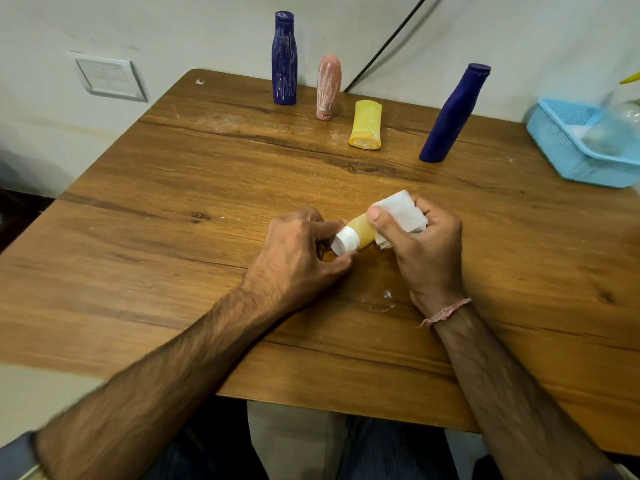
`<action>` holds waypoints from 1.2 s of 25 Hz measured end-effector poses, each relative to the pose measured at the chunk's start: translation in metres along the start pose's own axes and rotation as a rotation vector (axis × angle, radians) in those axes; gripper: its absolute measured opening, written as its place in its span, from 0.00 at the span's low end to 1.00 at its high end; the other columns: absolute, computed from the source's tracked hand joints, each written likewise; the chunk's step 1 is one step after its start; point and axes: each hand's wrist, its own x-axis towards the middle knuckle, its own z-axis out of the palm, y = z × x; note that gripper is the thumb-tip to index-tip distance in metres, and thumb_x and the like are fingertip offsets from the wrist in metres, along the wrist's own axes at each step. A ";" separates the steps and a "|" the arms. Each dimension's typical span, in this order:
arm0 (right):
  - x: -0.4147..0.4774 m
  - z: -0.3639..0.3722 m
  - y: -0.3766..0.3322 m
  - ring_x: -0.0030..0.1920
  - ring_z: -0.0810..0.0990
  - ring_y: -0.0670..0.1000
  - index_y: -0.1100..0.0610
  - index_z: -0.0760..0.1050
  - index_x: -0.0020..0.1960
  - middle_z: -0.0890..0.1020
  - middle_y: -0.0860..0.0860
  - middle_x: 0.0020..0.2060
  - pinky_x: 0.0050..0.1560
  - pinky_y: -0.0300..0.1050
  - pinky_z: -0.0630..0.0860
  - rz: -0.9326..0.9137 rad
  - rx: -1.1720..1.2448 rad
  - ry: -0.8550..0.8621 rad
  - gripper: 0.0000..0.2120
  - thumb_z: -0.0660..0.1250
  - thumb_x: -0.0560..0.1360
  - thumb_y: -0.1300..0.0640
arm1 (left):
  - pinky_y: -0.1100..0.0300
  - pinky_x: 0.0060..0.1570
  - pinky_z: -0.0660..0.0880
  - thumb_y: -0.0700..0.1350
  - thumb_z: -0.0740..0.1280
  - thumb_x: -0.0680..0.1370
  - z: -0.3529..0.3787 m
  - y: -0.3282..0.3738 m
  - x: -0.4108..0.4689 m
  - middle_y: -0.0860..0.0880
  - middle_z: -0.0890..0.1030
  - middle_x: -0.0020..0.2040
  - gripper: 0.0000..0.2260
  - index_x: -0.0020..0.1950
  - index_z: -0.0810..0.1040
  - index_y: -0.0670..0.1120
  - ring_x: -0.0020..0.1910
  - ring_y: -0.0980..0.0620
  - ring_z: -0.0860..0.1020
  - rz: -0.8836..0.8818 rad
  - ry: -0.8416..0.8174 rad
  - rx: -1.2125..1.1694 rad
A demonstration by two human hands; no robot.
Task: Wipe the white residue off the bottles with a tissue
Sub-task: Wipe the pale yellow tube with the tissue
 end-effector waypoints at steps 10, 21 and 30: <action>-0.006 0.001 -0.004 0.45 0.83 0.47 0.57 0.83 0.49 0.85 0.50 0.44 0.43 0.49 0.82 -0.181 -0.151 -0.119 0.08 0.76 0.73 0.54 | 0.70 0.33 0.65 0.51 0.75 0.75 -0.002 0.002 0.000 0.51 0.78 0.39 0.13 0.58 0.86 0.51 0.37 0.59 0.75 0.002 0.002 -0.030; 0.008 -0.001 0.007 0.45 0.84 0.48 0.55 0.83 0.51 0.85 0.50 0.44 0.44 0.53 0.84 0.087 -0.062 0.073 0.11 0.77 0.72 0.50 | 0.70 0.34 0.66 0.54 0.74 0.76 -0.002 0.002 0.001 0.52 0.78 0.41 0.19 0.65 0.83 0.51 0.40 0.60 0.74 -0.031 -0.025 -0.032; 0.016 0.000 0.006 0.43 0.83 0.46 0.56 0.81 0.52 0.84 0.50 0.44 0.43 0.52 0.84 0.127 -0.201 0.199 0.12 0.75 0.75 0.49 | 0.71 0.33 0.65 0.53 0.74 0.75 -0.004 0.004 0.001 0.51 0.79 0.40 0.17 0.63 0.84 0.51 0.39 0.58 0.76 -0.045 -0.020 -0.062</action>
